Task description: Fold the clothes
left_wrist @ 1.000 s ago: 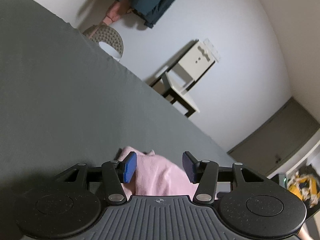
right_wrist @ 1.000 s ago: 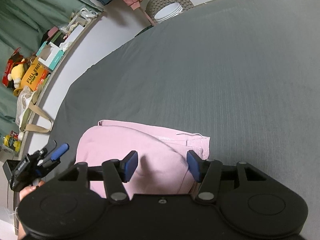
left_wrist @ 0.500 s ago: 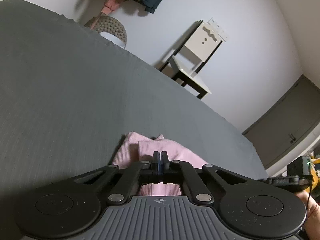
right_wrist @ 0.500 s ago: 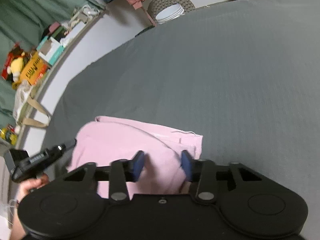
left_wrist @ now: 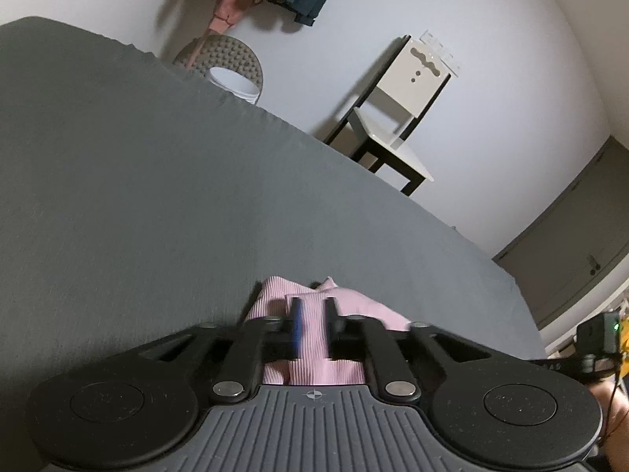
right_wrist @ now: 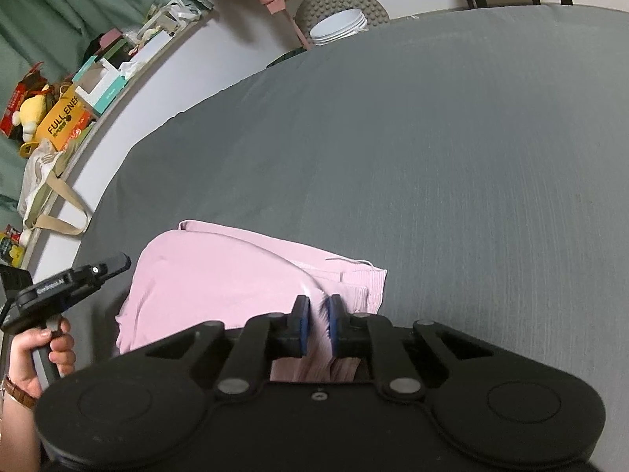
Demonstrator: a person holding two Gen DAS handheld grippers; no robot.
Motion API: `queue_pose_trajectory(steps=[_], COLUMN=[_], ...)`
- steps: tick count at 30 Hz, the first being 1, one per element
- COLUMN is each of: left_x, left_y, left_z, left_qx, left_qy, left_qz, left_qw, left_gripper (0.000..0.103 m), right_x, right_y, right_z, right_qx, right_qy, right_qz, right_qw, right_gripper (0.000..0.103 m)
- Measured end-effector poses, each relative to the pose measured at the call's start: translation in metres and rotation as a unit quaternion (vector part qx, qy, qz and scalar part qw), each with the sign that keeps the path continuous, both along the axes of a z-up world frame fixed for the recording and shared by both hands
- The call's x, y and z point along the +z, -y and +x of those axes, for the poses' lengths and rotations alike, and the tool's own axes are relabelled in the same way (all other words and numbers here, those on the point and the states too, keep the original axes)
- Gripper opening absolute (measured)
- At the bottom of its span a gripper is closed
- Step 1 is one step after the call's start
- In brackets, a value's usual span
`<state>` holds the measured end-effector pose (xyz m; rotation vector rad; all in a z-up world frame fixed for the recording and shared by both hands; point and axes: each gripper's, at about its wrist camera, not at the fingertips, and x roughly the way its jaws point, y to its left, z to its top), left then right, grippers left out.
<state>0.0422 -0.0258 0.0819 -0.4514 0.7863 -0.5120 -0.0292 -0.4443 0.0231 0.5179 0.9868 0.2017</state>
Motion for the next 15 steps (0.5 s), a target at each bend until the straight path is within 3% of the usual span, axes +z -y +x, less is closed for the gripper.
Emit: queue_pose_trajectory(steps=[2,3,7,9,11,12,15], left_x=[0.001,0.000,-0.005,-0.009,-0.016,-0.019,-0.026], left_y=[-0.003,-0.005,-0.008,-0.008,-0.005,-0.004,0.004], left_z=[0.001,0.000,0.004,0.004,0.005,0.005,0.006], left_qx=[0.010,0.018,0.023,0.021,0.013,0.010,0.009], left_qy=[-0.004,-0.004,-0.018,-0.021,-0.030,-0.034,-0.041], left_qz=[-0.010,-0.018,-0.049,-0.064,-0.076,-0.080,-0.045], left_qw=[0.9999,0.9997,0.9984,0.9975,0.9966,0.9961,0.9981], left_gripper=[0.072,0.074,0.074,0.060,0.037,0.034,0.033], right_x=[-0.001,-0.001,0.000,0.000,-0.001,-0.001,-0.002], right_y=[0.000,0.000,0.000,0.001,0.002,0.002,0.004], right_z=[0.000,0.000,0.000,0.000,0.000,0.000,-0.001], right_qx=[0.000,0.001,0.003,0.003,0.004,0.004,0.003], right_qy=[-0.002,-0.002,-0.002,-0.002,-0.002,-0.002,-0.004], right_qz=[0.001,0.001,0.001,0.001,0.001,0.001,0.002], right_qw=[1.000,1.000,1.000,1.000,1.000,1.000,1.000], right_gripper=[0.012,0.012,0.012,0.013,0.013,0.013,0.014])
